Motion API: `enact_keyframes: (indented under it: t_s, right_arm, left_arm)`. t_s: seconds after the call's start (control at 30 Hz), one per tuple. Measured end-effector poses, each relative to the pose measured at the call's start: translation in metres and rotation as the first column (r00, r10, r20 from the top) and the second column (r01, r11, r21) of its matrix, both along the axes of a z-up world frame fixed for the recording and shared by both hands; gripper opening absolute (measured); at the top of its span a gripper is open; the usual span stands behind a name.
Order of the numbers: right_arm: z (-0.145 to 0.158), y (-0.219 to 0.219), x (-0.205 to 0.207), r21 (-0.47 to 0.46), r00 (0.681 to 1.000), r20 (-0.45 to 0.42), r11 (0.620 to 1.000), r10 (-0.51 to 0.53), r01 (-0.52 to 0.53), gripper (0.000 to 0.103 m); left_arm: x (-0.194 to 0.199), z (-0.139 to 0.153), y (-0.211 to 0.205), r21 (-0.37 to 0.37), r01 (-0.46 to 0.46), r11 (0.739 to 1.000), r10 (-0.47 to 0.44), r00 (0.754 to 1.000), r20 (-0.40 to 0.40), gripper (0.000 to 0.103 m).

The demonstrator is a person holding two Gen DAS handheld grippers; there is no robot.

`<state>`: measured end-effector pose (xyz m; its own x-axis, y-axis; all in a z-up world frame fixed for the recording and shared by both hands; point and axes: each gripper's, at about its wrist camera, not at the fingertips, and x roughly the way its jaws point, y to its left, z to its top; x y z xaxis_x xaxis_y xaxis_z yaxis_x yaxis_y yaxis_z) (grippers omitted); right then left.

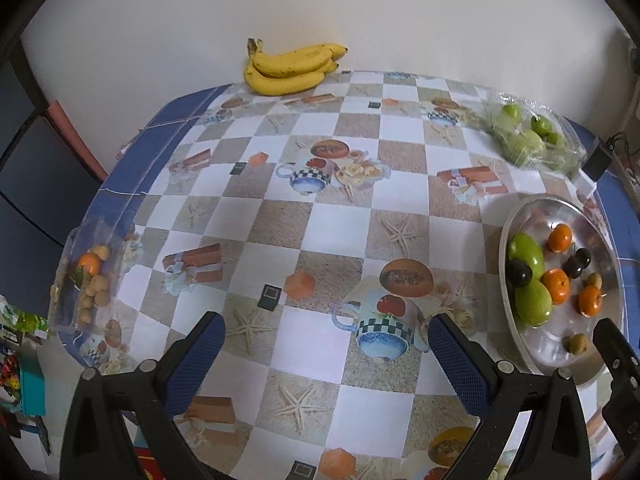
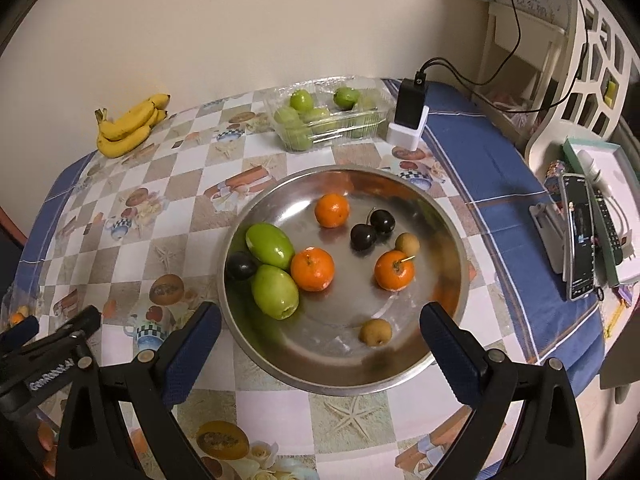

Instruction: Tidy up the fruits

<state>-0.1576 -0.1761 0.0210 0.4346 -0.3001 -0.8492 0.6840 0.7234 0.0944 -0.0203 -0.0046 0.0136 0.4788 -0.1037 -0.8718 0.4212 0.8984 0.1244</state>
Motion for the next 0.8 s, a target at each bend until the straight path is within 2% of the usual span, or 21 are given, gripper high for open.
enact_keyframes:
  t_s: [0.27,0.5,0.8]
  right_arm:
    - [0.0075,0.0047,-0.0030,-0.016,1.000,0.025,1.000,0.011,-0.010,0.100]
    - [0.0066,0.0045,-0.0034,-0.011,1.000,0.019,1.000,0.003,-0.003,0.100]
    - [0.0041,0.0031,-0.0030,-0.001,1.000,0.011,1.000,-0.003,0.003,0.100]
  left_arm:
    - [-0.0061,0.0071,-0.0020,0.005,0.028,1.000,-0.028,0.999,0.021,0.103]
    - [-0.0052,0.0075,-0.0003,0.040,0.000,0.999,-0.002,0.999,0.041,0.103]
    - [-0.0029,0.0048,0.0019,0.042,-0.014,0.999,0.013,0.999,0.030,0.103]
